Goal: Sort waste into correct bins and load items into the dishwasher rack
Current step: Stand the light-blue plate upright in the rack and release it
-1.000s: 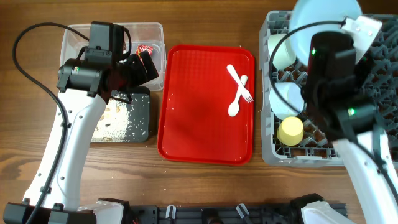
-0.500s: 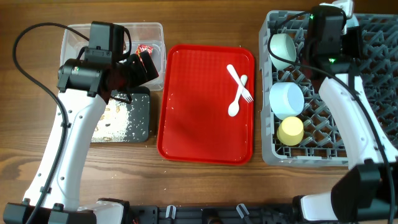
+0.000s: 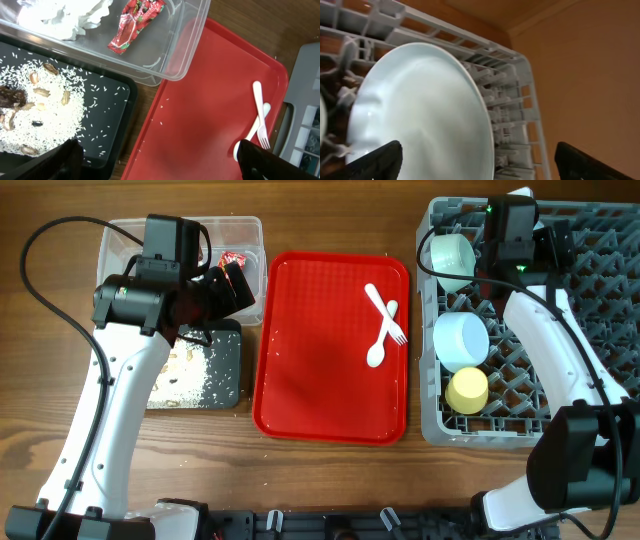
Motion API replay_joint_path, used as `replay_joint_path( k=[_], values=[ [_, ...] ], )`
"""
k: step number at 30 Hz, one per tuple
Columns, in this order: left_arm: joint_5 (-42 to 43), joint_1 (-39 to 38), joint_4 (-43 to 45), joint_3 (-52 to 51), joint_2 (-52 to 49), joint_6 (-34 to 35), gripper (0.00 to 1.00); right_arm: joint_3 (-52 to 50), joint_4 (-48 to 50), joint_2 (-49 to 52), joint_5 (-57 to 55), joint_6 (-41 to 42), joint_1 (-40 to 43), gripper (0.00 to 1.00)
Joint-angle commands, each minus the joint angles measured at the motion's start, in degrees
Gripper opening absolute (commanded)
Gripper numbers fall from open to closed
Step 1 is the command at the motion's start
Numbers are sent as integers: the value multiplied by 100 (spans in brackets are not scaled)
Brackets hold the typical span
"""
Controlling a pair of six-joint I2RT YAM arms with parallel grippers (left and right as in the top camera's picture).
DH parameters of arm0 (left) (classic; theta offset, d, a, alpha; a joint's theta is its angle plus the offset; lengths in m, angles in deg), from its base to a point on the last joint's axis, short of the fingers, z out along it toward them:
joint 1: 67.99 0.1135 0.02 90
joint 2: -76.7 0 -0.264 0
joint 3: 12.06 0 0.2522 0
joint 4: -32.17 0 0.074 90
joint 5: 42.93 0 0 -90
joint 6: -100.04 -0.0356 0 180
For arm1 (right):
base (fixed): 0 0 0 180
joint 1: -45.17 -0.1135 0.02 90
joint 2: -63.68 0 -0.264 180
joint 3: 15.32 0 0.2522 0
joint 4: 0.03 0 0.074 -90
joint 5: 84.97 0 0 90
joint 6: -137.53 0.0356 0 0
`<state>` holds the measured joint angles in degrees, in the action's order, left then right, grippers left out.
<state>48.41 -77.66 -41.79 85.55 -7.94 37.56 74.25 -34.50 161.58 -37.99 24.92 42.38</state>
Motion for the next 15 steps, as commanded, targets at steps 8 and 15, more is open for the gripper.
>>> replay_joint_path(
  k=[8, 15],
  values=[
    [-37, 15, 11, 59, 74, -7, 100, 48, -1655, -1727, 3617, 2262, -122, 100],
    [-37, 15, 11, 59, 74, -7, 100, 20, -2013, -1886, 7462, 4315, -184, 99]
  ],
)
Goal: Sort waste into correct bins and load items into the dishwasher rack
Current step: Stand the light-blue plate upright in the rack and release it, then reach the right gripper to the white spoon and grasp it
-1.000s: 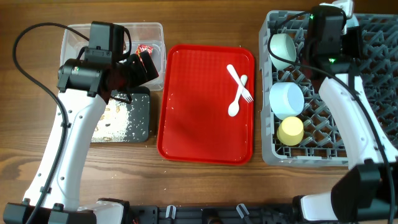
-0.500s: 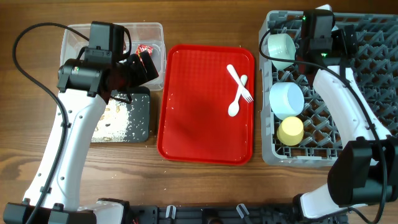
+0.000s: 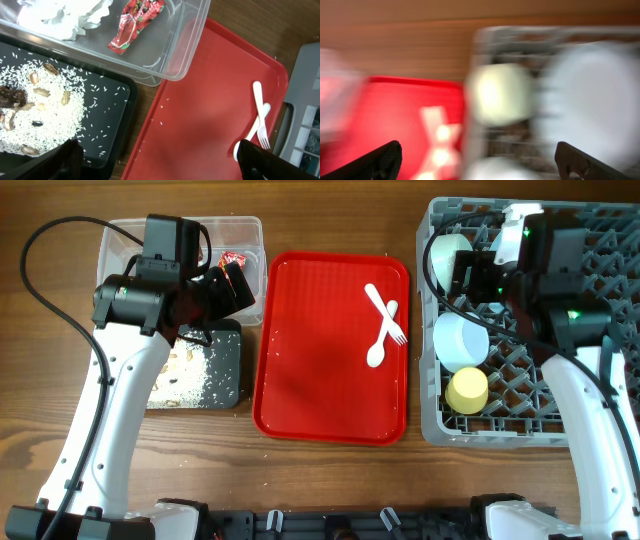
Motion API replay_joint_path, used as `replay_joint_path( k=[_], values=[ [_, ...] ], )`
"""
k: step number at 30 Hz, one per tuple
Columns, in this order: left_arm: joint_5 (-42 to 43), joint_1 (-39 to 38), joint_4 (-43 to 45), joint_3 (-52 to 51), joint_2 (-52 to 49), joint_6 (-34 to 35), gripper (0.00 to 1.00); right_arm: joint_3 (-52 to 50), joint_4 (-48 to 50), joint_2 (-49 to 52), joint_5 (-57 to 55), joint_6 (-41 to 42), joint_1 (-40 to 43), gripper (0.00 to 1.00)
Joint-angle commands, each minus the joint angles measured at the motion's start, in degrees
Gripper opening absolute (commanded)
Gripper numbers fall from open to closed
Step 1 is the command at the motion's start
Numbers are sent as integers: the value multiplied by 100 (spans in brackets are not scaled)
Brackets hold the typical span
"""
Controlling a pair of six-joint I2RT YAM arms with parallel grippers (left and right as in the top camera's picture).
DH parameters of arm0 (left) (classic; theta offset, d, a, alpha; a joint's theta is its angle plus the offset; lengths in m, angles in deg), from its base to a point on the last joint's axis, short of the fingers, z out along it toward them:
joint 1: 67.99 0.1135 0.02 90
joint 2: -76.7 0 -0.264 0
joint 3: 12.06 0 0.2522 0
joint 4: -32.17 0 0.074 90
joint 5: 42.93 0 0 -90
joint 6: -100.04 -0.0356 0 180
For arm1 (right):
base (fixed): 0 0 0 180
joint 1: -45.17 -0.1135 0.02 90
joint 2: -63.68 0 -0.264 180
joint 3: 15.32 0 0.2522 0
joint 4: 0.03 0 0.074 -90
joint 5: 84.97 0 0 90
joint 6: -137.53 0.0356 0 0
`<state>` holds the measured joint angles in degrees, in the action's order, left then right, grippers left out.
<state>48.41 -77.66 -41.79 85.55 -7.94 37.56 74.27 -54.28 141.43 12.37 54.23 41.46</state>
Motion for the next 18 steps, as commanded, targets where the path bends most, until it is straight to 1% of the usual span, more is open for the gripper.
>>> replay_joint_path(
  k=[1, 3, 10, 13, 14, 16, 17, 18],
  values=[
    [-37, 15, 11, 59, 74, -7, 100, -7, -76, 190, 2413, 1480, -164, 98],
    [-37, 15, 11, 59, 74, -7, 100, -83, -90, 321, 2199, 1620, -352, 98],
    [-37, 15, 11, 59, 74, -7, 100, -225, -507, 1193, 13, 2667, -1613, 98],
    [-37, 15, 11, 59, 74, -7, 100, -225, -529, 1545, -341, 2833, -1941, 97],
    [-37, 15, 13, 59, 74, -7, 100, -225, -525, 1668, -385, 2870, -2039, 92],
    [-37, 15, 11, 59, 74, -7, 100, -225, -546, 1932, -448, 3077, -2157, 86],
    [-37, 15, 11, 59, 74, -7, 100, -227, -575, 2129, -498, 3272, -2162, 79],
    [-37, 15, 11, 59, 74, -4, 100, -227, -584, 2369, -555, 3488, -2162, 75]
  ],
)
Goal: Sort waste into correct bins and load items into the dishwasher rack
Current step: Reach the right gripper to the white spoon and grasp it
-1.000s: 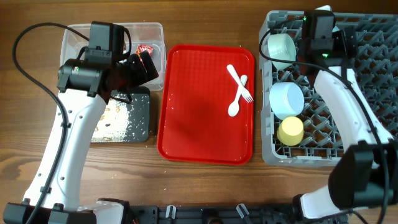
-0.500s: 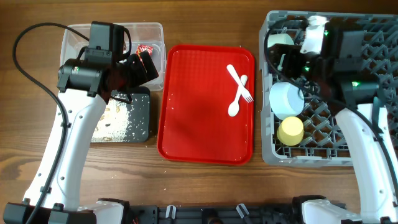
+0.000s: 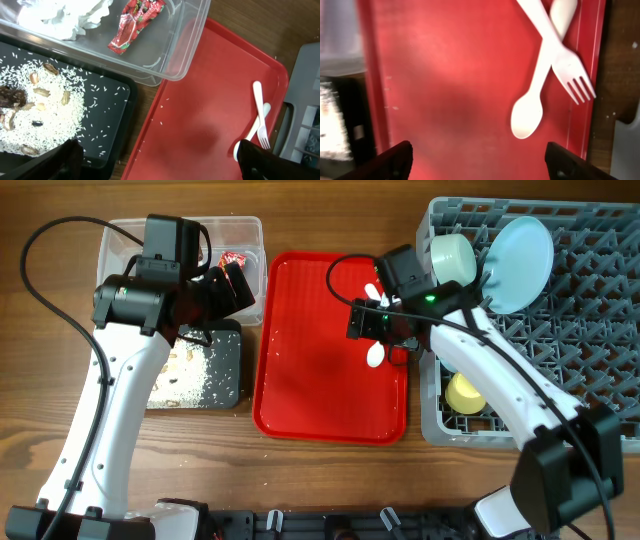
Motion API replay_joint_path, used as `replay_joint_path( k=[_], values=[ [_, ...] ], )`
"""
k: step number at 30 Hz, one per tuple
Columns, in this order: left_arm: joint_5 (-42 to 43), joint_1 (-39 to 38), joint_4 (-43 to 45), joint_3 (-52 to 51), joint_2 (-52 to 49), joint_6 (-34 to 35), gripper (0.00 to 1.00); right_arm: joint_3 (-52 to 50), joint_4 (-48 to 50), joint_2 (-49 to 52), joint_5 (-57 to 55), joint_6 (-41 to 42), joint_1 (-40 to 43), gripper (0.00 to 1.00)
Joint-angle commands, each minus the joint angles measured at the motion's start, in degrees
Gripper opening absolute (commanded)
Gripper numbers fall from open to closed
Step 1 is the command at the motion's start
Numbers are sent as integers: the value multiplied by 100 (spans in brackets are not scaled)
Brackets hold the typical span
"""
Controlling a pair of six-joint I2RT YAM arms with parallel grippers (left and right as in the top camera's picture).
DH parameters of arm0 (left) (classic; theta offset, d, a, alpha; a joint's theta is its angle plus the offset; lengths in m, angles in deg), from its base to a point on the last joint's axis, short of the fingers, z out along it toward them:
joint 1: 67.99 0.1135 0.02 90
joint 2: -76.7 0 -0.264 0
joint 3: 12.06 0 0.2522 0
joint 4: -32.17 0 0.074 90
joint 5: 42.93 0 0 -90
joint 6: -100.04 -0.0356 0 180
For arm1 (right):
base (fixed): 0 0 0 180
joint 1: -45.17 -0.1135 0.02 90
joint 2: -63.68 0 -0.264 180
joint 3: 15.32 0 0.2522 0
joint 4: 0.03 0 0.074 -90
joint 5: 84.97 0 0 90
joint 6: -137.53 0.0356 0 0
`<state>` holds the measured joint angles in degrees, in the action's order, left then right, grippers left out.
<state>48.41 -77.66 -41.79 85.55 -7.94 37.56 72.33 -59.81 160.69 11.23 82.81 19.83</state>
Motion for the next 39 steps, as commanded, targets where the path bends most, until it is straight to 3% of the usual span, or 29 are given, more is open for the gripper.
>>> replay_joint_path(
  k=[1, 5, 10, 19, 22, 24, 27, 39],
  values=[
    [-37, 15, 11, 59, 74, -7, 100, -33, -33, 544, -498, 741, 2, 72],
    [-37, 15, 11, 59, 74, -7, 100, -33, 57, 914, -581, 883, 2, 66],
    [-37, 15, 13, 59, 74, -7, 100, -35, 144, 1340, -756, 1036, 2, 49],
    [-37, 15, 11, 59, 74, -7, 100, -35, 208, 1775, -1008, 1117, 28, 43],
    [-37, 15, 11, 59, 74, -7, 100, -35, 245, 1775, -1025, 1040, 28, 36],
    [-37, 15, 11, 59, 74, -7, 100, -35, 291, 1775, -1001, 964, 28, 27],
    [-37, 15, 11, 59, 74, -7, 100, -35, 289, 1775, -975, 955, 28, 5],
    [-37, 15, 11, 59, 74, -7, 100, 9, 214, 1749, -286, 175, 22, 5]
  ],
)
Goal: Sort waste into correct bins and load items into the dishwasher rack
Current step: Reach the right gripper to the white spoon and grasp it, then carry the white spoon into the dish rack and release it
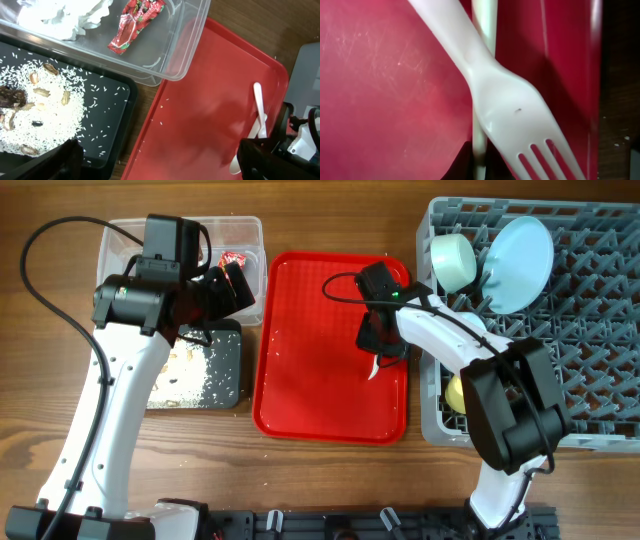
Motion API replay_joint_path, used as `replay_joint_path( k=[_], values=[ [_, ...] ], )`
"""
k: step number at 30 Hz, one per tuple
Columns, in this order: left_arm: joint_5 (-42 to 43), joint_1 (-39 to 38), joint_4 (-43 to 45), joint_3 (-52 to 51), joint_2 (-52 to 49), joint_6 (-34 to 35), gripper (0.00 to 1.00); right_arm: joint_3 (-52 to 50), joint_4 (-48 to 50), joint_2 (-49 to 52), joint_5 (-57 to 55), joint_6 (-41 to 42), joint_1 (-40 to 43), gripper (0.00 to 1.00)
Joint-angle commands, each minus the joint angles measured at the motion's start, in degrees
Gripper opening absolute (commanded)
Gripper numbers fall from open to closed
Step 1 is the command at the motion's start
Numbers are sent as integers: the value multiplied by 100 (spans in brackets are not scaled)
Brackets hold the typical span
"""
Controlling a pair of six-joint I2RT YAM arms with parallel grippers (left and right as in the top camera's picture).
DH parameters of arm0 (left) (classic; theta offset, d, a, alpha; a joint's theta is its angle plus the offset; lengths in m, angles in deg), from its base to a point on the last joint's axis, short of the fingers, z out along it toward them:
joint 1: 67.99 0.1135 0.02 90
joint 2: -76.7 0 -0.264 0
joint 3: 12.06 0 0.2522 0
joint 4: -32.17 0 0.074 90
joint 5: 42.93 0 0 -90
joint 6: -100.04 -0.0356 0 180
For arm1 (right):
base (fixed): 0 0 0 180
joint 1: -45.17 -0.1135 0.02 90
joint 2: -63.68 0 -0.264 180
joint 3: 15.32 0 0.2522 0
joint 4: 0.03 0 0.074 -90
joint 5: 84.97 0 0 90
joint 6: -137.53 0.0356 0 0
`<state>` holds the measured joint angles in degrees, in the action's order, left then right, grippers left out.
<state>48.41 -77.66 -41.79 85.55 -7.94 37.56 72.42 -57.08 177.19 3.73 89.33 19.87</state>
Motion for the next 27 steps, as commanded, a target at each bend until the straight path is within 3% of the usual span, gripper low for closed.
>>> replay_joint_path(
  k=[1, 17, 27],
  values=[
    [-37, 15, 11, 59, 74, -7, 100, 31, -81, 66, 566, -627, 17, 4],
    [-37, 15, 11, 59, 74, -7, 100, 107, -1051, -1523, 909, -1635, -111, 4],
    [-37, 15, 11, 59, 74, -7, 100, 107, -1622, -2557, 505, -1504, 111, 4]
  ],
)
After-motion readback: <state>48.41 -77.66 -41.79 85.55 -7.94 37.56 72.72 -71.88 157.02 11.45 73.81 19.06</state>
